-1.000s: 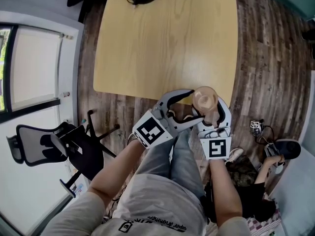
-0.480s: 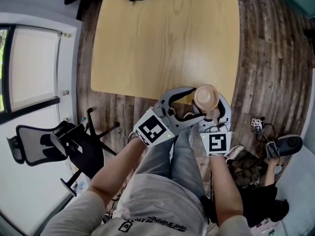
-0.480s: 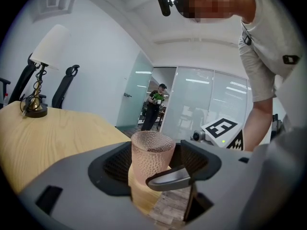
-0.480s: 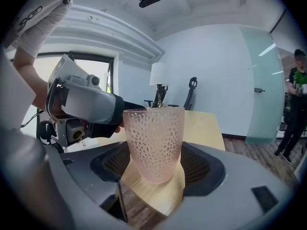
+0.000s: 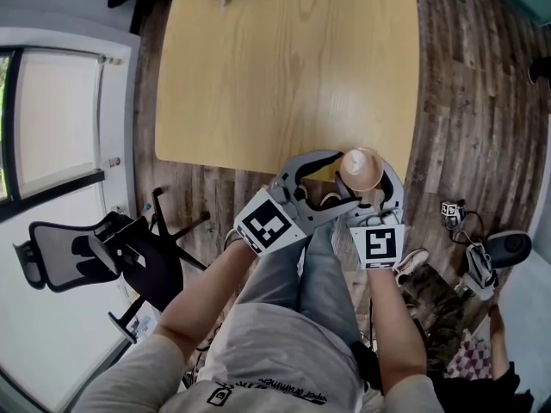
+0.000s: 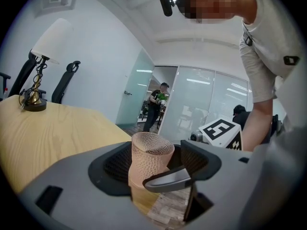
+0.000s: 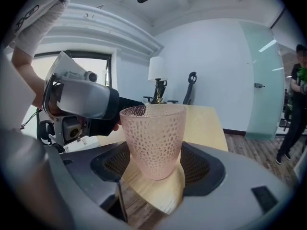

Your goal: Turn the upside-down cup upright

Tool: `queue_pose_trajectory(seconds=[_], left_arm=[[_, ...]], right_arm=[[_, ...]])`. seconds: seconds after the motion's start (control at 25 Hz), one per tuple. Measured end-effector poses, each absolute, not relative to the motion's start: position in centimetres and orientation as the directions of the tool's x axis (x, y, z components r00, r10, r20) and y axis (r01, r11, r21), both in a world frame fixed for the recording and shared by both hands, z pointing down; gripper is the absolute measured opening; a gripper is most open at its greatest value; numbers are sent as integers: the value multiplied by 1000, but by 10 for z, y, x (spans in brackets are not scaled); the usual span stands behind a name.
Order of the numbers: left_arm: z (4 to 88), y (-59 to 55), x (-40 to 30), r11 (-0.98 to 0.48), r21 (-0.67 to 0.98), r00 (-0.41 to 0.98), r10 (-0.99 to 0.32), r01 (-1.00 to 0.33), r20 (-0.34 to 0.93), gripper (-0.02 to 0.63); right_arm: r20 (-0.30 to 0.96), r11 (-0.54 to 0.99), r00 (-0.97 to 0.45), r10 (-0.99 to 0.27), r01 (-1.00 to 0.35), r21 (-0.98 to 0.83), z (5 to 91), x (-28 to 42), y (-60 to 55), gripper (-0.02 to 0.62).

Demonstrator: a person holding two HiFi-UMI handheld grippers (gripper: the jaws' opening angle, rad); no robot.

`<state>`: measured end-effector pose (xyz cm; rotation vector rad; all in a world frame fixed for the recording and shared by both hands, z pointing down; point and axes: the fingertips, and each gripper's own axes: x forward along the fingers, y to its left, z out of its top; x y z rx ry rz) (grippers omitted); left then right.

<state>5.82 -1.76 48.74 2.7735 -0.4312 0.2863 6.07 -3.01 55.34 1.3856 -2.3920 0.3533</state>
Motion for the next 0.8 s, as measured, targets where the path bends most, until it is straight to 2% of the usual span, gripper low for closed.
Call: queue_pose_trajectory(seconds=[0.44,0.8], left_arm=[[491,-16,59,-906,274,933,-258,-323,250,318],[492,-16,59,-906,268,931,-260,-327,255,318]], right_arm=[[458,494,-459,-761,-868,-47,561,61,-27,319],[406,495,-478,-779,-866,-68,556,59,-31,335]])
